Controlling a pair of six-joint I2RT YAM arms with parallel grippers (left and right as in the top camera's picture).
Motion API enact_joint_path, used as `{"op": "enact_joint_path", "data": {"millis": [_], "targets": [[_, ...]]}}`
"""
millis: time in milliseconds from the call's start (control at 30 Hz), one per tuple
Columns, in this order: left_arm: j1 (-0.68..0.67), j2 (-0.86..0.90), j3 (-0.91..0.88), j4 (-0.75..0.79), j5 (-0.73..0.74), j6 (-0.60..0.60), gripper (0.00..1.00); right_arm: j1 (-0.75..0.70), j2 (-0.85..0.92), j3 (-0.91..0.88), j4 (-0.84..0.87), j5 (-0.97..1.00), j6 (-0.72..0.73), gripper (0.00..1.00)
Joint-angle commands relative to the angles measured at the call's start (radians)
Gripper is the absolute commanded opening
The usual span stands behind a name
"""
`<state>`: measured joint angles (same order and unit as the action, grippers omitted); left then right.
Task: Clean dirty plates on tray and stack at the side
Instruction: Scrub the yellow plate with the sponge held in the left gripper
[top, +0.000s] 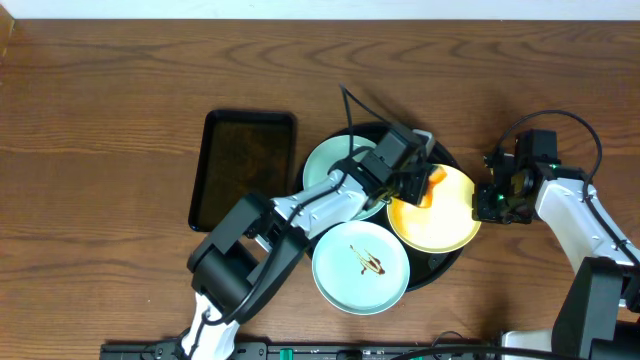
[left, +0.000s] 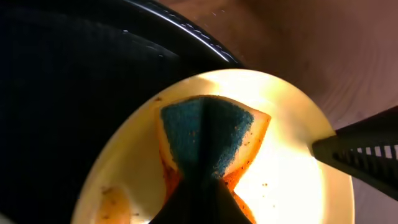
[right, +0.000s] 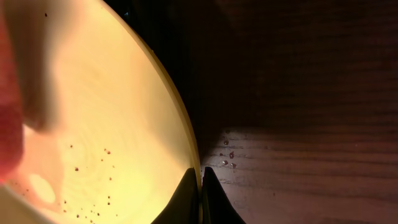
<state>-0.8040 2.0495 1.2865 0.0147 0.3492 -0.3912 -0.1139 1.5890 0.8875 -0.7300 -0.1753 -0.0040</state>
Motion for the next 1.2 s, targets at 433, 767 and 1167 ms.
{"op": "enact_joint_path", "data": {"millis": [433,767,1167], "targets": [[0.011,0.047,0.027,-0.013,-0.195,0.027,0.07,-0.01,0.004,0.015,-0.019,0.005,0.011,0.01],[-0.012,-0.061,0.027,-0.258,0.143,0.094,0.07,-0.01,0.004,0.015,-0.018,0.006,0.011,0.01],[-0.067,-0.1,0.027,-0.281,-0.01,0.176,0.08,-0.009,0.004,0.015,-0.021,0.005,0.011,0.11]]}}
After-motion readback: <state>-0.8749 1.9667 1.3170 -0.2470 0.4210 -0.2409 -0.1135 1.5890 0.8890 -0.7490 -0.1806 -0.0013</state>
